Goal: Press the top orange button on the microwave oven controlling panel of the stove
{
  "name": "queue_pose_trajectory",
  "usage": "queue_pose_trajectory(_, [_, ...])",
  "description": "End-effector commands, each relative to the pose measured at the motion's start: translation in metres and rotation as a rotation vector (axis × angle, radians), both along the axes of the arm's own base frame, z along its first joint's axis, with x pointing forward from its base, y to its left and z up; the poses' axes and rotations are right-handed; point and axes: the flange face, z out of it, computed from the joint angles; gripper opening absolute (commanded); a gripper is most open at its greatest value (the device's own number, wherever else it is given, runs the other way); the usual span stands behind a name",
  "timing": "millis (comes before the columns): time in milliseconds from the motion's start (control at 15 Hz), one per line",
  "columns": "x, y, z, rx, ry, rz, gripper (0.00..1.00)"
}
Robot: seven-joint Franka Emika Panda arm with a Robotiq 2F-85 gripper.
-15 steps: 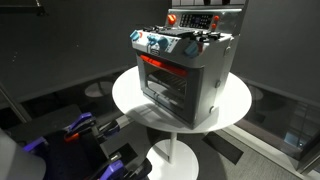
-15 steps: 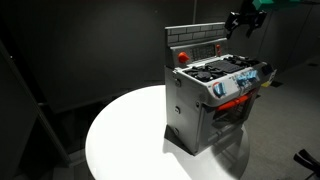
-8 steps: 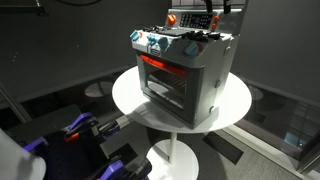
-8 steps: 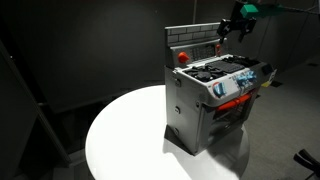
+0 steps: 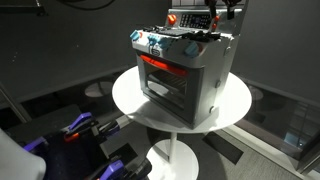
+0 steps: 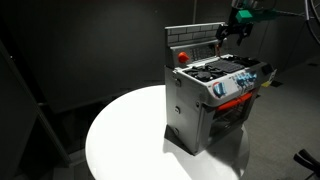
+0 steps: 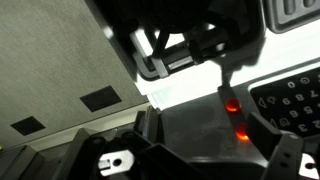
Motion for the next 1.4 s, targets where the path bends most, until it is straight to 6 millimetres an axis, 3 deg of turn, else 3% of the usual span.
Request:
queue_pose_trajectory(0, [0.009, -0.004, 0.004, -0.011, 0.013, -0.033, 1.0])
queue_pose_trajectory(800, [0.012, -0.021, -0.003, -0.015, 0.056, -0.059, 1.0])
queue_pose_trajectory(1067, [-0.003, -0.021, 0.004, 0.01, 0.059, -0.03, 1.0])
queue_pose_trajectory(1333, [-0.031, -0.015, 0.016, 0.069, 0.102, 0.039, 1.0])
